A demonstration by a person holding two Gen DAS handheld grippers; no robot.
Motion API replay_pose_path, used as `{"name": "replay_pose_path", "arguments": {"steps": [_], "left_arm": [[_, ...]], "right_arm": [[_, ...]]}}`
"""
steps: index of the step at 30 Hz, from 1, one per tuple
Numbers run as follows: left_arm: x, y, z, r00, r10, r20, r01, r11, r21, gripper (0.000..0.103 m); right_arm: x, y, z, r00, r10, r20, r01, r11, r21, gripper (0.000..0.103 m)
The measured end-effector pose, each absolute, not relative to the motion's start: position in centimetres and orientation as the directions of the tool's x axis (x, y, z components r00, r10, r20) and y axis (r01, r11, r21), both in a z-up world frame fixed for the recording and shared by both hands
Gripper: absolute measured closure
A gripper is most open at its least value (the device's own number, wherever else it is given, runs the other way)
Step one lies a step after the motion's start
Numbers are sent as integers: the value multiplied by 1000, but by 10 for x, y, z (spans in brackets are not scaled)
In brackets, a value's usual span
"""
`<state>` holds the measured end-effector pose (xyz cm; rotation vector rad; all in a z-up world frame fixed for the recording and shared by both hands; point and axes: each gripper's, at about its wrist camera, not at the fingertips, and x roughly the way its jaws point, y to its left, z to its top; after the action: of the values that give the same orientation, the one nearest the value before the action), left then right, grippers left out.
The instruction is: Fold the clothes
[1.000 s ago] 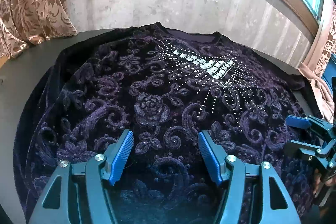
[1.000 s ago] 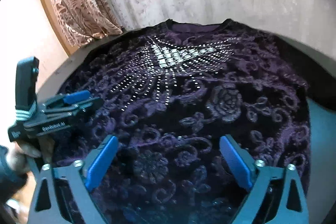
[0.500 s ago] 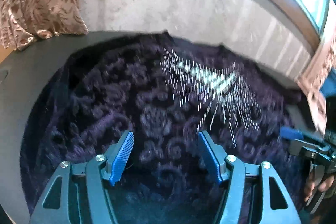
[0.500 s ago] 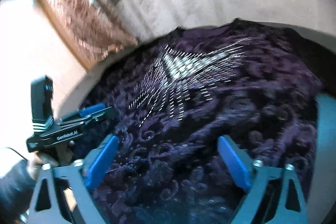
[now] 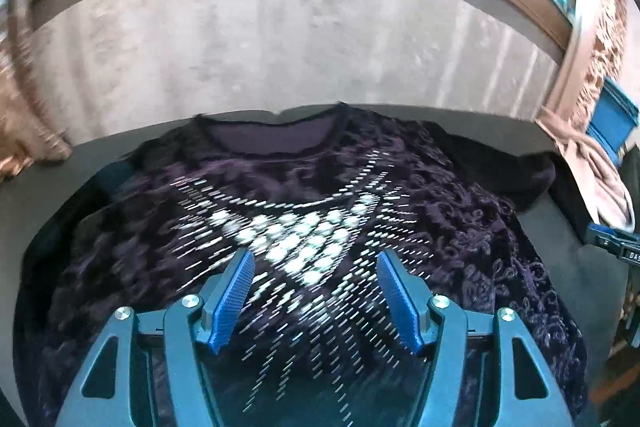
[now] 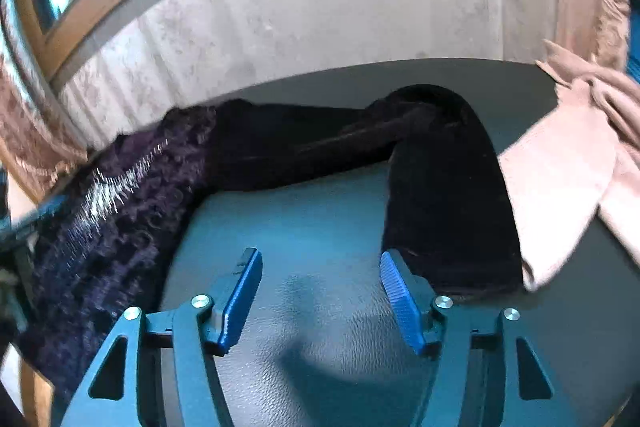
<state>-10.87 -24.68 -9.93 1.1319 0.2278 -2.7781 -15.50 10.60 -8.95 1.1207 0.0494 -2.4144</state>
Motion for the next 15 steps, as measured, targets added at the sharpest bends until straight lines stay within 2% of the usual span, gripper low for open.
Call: {"name": "replay_pose_path", "arguments": {"steps": [7, 9, 11, 13, 15], "left_arm": [[-163, -229, -119, -679, -43, -733, 129, -990, -62, 38], [-181, -232, -135, -620, -28, -784, 143, -987, -78, 34], [-184, -239, -135, -628, 2, -778, 160, -978, -132, 34], [-183, -239, -134, -631, 2, -776, 165, -977, -136, 34], [-182, -239, -134, -633, 1, -774, 169, -976, -140, 34]], "right_arm": [[-174, 109, -86, -582, -346, -736, 409, -907, 103, 35], [-176, 116, -87, -580, -333, -744, 393, -914, 103, 32], [-180, 121, -95, -555, -324, -766, 394, -914, 101, 32], [-183, 121, -108, -534, -305, -789, 395, -914, 87, 32], [-183, 120, -114, -560, -294, -774, 403, -914, 55, 32]]}}
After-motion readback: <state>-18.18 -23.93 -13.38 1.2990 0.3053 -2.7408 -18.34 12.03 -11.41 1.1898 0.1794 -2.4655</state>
